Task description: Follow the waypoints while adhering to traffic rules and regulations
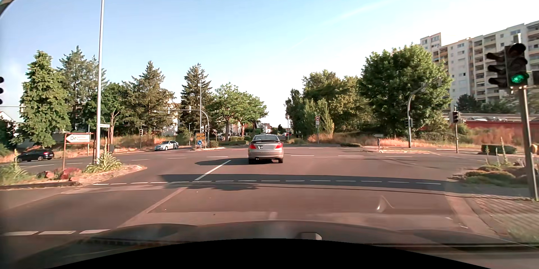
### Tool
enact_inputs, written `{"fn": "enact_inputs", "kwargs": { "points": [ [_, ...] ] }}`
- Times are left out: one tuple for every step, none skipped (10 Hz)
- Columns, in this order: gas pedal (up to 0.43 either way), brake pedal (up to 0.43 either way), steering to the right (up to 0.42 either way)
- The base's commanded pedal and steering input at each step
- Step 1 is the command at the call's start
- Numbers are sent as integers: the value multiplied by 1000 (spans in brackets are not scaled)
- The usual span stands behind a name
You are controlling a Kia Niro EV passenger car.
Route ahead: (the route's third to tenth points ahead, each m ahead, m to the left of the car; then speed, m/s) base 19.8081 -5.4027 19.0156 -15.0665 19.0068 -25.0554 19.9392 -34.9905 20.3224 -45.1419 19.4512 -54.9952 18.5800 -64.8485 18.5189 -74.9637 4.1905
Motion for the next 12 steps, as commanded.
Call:
{"fn": "enact_inputs", "kwargs": {
  "points": [
    [118, 0, 120],
    [110, 0, 123],
    [110, 0, 127],
    [98, 0, 132],
    [79, 0, 139],
    [59, 0, 146],
    [39, 0, 154],
    [20, 0, 161],
    [20, 0, 170],
    [20, 0, 177],
    [20, 0, 182],
    [20, 0, 186]
  ]
}}
